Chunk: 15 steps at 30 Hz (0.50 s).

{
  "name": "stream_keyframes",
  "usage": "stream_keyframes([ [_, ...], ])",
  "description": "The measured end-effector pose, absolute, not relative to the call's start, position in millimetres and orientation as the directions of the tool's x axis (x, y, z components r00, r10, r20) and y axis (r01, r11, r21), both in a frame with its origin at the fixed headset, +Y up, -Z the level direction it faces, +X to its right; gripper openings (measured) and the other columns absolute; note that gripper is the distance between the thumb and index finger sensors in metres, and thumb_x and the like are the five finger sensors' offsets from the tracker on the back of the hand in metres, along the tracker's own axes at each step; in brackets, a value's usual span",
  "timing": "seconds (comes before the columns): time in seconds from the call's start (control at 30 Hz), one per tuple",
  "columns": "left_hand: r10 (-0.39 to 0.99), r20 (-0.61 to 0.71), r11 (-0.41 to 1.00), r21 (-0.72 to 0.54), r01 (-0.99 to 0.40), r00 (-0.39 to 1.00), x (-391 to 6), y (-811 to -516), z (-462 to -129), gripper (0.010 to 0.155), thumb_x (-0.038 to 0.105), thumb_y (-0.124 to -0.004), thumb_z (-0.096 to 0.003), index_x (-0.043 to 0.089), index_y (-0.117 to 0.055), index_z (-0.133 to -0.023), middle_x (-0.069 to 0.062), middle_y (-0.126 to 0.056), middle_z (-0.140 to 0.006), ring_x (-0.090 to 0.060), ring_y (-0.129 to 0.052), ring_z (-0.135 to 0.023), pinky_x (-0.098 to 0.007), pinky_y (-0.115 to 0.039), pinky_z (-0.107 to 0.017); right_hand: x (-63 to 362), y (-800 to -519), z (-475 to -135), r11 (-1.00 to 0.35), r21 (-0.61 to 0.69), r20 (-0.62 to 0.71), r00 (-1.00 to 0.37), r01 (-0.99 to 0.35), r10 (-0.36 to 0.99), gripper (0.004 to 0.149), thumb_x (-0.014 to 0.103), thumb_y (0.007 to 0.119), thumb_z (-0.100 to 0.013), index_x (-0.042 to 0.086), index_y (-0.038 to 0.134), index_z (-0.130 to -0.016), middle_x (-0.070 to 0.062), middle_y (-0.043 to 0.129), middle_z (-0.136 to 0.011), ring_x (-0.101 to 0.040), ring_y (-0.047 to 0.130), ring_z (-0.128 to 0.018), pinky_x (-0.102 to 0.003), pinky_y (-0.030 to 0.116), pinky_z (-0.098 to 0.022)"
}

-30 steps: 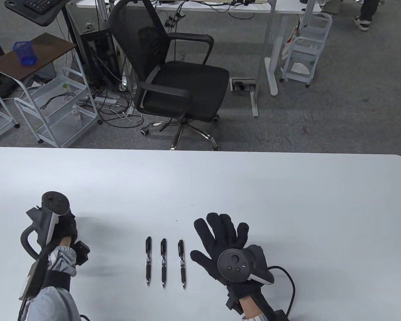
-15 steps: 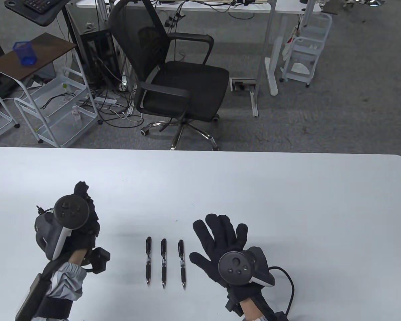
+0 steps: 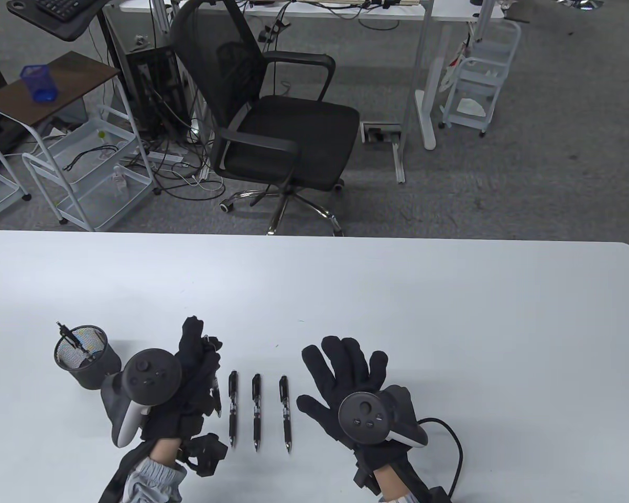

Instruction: Press to open click pens

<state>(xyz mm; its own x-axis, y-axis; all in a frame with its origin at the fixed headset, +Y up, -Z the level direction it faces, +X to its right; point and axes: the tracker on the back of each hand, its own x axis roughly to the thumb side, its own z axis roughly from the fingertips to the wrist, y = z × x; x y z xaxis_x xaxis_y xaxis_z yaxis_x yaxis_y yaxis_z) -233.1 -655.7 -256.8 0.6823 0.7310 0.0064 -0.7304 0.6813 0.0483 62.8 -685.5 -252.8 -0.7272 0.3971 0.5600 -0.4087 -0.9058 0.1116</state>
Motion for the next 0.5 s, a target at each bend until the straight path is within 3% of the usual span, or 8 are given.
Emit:
stream_keyframes([
  [0.17, 0.855, -0.028, 0.517, -0.037, -0.855, 0.518, -237.9, -677.1, -260.6, 0.061, 0.016, -0.076, -0.0664, -0.01, -0.049, -0.114, -0.026, -0.08, -0.105, -0.033, -0.097, -0.082, -0.055, -0.082, -0.067, 61.9, -688.3, -253.5, -0.912, 0.117, 0.551, -0.738, -0.394, 0.39, 0.074, 0.05, 0.053, -0.067, 0.014, 0.02, -0.123, -0.028, 0.005, -0.123, -0.06, 0.007, -0.107, -0.082, 0.0, -0.059],
  [0.33, 0.94, -0.016, 0.335, -0.156, -0.929, 0.341, -245.0, -687.8, -265.6, 0.064, 0.017, -0.081, -0.0649, -0.004, -0.05, -0.116, -0.034, -0.065, -0.112, -0.029, -0.091, -0.086, -0.051, -0.08, -0.07, 61.6, -691.1, -253.8, -0.918, 0.119, 0.541, -0.75, -0.378, 0.38, 0.074, 0.05, 0.053, -0.067, 0.015, 0.02, -0.123, -0.028, 0.005, -0.123, -0.059, 0.007, -0.107, -0.081, 0.0, -0.059],
  [0.43, 0.997, -0.069, 0.027, -0.241, -0.97, 0.045, -249.1, -703.0, -270.1, 0.049, 0.017, -0.08, -0.065, 0.0, -0.069, -0.11, -0.037, -0.058, -0.114, -0.03, -0.087, -0.087, -0.051, -0.078, -0.071, 62.7, -690.9, -253.8, -0.918, 0.119, 0.536, -0.754, -0.379, 0.38, 0.074, 0.05, 0.053, -0.067, 0.014, 0.02, -0.123, -0.028, 0.005, -0.123, -0.059, 0.007, -0.107, -0.081, 0.0, -0.059],
  [0.5, 0.992, -0.095, -0.106, -0.284, -0.953, -0.082, -249.3, -710.8, -272.8, 0.046, 0.018, -0.079, -0.0659, 0.0, -0.071, -0.107, -0.034, -0.058, -0.115, -0.03, -0.085, -0.089, -0.051, -0.076, -0.072, 63.1, -691.1, -254.1, -0.917, 0.12, 0.534, -0.754, -0.379, 0.382, 0.074, 0.05, 0.053, -0.067, 0.014, 0.02, -0.123, -0.028, 0.005, -0.123, -0.059, 0.007, -0.107, -0.081, 0.0, -0.059],
])
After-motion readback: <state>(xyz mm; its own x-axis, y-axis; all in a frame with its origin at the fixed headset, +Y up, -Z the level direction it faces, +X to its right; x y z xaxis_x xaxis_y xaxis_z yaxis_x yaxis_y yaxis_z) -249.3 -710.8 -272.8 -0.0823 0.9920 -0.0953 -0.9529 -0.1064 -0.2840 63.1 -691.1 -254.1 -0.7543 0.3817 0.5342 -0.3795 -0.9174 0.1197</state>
